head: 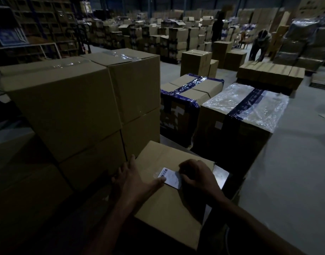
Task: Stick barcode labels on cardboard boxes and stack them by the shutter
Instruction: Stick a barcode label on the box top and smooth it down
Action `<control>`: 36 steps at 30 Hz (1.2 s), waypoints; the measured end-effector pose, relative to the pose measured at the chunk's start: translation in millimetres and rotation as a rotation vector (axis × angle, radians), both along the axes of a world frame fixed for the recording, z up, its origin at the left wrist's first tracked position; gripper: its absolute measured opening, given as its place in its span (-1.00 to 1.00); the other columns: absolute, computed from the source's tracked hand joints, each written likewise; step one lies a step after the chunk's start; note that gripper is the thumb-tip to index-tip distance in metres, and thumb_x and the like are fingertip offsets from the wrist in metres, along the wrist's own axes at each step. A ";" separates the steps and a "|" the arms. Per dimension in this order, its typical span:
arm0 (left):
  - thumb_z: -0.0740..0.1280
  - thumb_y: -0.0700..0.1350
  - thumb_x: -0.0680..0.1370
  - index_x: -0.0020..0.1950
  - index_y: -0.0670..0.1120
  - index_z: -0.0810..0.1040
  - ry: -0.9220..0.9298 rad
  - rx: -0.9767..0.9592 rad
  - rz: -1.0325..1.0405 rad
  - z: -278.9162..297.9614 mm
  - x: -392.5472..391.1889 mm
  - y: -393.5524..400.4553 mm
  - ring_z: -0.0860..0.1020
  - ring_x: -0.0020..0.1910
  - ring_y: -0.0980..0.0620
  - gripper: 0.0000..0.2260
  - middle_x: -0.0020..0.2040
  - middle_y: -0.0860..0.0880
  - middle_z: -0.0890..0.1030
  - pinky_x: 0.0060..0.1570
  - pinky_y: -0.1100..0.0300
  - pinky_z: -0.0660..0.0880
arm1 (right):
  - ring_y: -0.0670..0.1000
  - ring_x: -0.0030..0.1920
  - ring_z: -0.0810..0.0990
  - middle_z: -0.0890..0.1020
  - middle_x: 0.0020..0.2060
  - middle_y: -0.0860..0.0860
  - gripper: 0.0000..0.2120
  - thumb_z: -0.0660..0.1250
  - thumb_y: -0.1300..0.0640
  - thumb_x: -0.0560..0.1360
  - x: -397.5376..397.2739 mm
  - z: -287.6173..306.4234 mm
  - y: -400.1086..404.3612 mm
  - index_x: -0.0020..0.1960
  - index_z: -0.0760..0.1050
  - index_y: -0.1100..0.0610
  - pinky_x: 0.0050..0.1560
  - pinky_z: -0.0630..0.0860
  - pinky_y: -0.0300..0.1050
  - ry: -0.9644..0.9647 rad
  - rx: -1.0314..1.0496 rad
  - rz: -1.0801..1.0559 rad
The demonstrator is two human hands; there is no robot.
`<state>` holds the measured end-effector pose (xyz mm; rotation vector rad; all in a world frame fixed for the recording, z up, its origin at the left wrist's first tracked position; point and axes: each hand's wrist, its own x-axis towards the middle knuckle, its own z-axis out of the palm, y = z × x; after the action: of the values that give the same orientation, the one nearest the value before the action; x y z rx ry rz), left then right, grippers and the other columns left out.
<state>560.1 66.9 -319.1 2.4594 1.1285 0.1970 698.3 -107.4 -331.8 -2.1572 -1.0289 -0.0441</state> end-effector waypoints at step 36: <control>0.16 0.67 0.11 0.58 -0.01 0.07 -0.090 0.140 0.009 -17.1 2.0 -5.9 0.28 0.48 -0.07 0.21 0.50 -0.07 0.31 0.42 -0.07 0.16 | -0.07 -0.13 0.36 0.41 -0.25 -0.20 -0.75 0.46 0.11 0.37 -22.5 -8.0 -1.0 -0.15 0.38 0.00 -0.18 0.31 -0.20 0.005 -0.030 -0.162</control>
<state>562.1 61.0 -336.2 2.5392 1.1218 0.3981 675.8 -108.4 -339.9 -2.2625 -0.8547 -0.1007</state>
